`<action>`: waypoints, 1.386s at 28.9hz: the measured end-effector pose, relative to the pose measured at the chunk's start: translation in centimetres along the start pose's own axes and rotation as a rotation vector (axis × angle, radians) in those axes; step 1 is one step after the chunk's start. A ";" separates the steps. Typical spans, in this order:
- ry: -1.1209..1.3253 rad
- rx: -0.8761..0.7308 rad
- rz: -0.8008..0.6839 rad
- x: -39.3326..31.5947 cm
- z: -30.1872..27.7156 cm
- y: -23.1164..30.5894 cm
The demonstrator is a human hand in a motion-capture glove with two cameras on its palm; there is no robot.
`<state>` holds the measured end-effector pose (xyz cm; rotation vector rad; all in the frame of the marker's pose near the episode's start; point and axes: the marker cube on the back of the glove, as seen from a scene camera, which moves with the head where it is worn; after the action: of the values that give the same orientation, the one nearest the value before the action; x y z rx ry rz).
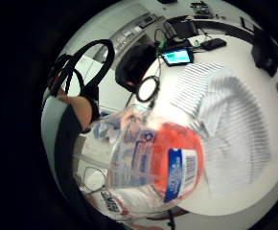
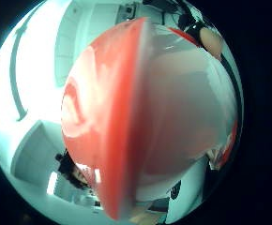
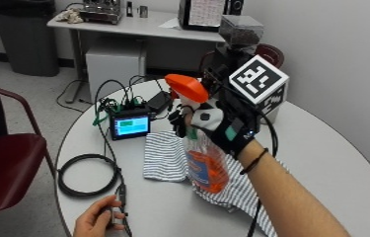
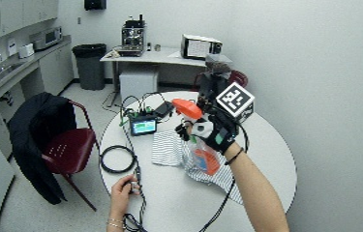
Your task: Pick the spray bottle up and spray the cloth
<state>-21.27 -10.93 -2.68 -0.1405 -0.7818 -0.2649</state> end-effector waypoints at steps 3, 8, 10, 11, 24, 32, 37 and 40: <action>-0.061 0.054 -0.036 0.9 1.9 -1.2; -0.143 0.121 -0.063 2.9 4.5 -2.1; -0.170 0.136 -0.065 3.7 5.3 -2.1; -0.182 0.143 -0.065 4.1 5.6 -2.0; -0.229 0.167 -0.069 6.5 7.4 -1.2; -0.248 0.102 -0.045 8.0 8.2 -0.7; -0.248 0.088 -0.044 8.4 8.3 0.4; -0.259 0.095 -0.045 8.3 7.8 1.4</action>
<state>-20.52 -9.34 8.71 -0.0684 -1.0538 -0.2547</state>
